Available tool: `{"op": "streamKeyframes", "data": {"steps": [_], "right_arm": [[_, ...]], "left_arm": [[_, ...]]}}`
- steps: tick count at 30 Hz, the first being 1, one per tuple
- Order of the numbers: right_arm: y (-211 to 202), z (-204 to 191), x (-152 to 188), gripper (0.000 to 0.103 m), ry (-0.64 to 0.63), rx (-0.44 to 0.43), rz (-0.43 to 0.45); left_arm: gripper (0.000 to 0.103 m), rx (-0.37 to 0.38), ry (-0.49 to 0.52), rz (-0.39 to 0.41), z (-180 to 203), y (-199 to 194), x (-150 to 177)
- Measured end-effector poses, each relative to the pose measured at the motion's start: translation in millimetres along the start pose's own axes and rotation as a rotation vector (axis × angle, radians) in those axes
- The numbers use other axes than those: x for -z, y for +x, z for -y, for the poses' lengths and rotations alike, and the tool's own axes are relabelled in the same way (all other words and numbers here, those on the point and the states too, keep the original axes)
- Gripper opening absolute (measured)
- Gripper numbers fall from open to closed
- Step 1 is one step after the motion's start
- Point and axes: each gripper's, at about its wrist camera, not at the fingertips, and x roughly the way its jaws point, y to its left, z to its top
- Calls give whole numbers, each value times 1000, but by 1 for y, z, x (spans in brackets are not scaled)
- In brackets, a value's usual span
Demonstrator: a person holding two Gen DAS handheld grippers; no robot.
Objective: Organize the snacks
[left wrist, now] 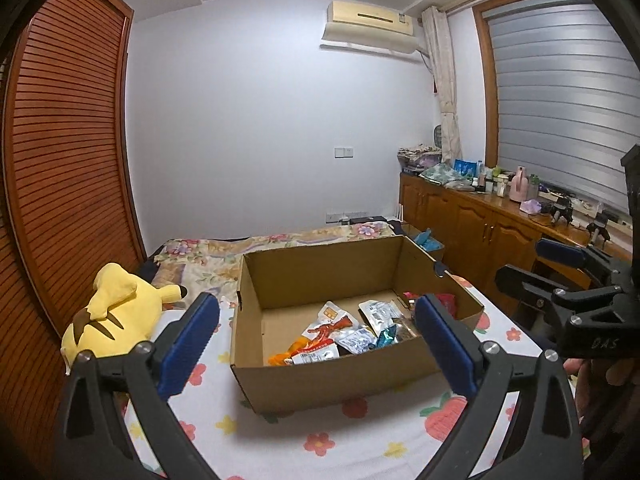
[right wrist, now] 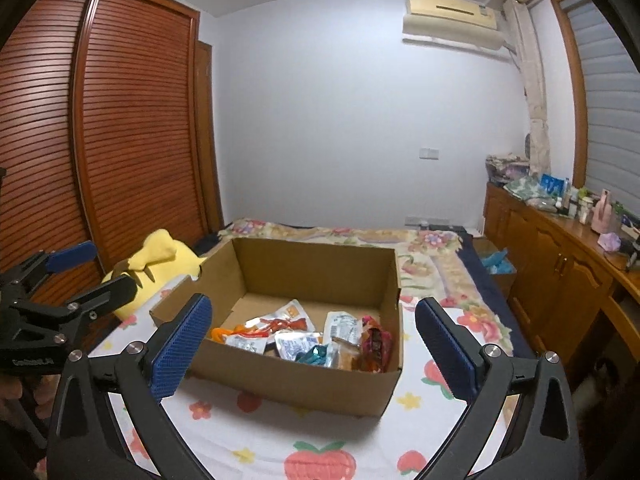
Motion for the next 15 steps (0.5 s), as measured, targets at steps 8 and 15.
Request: {"op": "streamKeyframes", "data": {"steps": [8,15], "right_arm": [[-18,3,17,103,41,10,3],[-34,-1,30,103,43,17,8]], "left_arm": [[99,-20,13,-13,7,-17,16],[99,-19,-16,-24,4,-27,30]]}}
